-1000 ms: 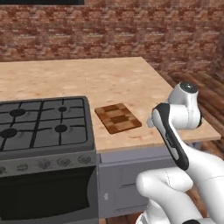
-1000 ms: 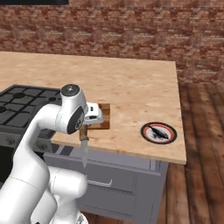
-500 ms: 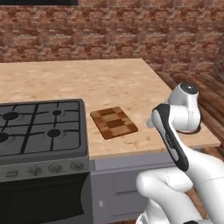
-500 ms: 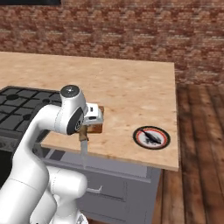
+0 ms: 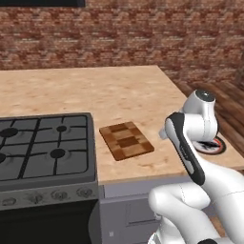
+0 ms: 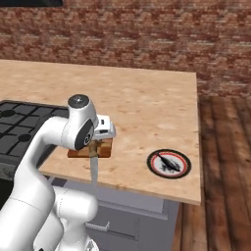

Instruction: Pick up the knife from the drawer and place it on the cutting board. Then place the meat from the plate to the cutting board.

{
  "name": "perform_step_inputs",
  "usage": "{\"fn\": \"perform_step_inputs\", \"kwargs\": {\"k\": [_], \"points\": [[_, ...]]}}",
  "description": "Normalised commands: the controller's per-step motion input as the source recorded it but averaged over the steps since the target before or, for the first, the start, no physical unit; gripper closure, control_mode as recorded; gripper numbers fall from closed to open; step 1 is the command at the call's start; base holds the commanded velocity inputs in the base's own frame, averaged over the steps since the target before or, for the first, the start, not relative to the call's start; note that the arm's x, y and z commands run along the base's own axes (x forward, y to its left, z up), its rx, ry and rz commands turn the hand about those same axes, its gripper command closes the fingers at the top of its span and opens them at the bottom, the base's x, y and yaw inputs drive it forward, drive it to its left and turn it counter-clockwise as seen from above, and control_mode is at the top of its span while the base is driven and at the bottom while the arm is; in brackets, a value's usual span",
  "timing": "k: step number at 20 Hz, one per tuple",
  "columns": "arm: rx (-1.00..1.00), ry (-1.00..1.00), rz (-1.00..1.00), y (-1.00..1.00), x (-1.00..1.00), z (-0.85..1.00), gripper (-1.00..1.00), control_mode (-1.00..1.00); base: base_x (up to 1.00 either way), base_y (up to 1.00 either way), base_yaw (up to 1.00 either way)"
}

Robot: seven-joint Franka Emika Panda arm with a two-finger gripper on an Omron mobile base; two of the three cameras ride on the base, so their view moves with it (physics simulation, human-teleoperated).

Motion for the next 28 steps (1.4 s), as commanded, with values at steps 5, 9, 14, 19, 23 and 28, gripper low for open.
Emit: {"fn": "perform_step_inputs", "kwargs": {"k": [5,9,14,19,23,28], "points": [[0.0,0.0,0.0,0.0,0.0,0.0,1.0,1.0,0.02,-0.17,0.03],[0.0,0.0,0.0,0.0,0.0,0.0,1.0,1.0,0.07,-0.2,0.06],[0.0,0.0,0.0,0.0,0.0,0.0,1.0,1.0,0.2,-0.27,0.13],[0.0,0.0,0.0,0.0,0.0,0.0,1.0,1.0,0.23,-0.17,0.15],[0.0,0.0,0.0,0.0,0.0,0.0,1.0,1.0,0.29,-0.31,0.17],[0.0,0.0,0.0,0.0,0.0,0.0,1.0,1.0,0.34,-0.35,0.19]]}}
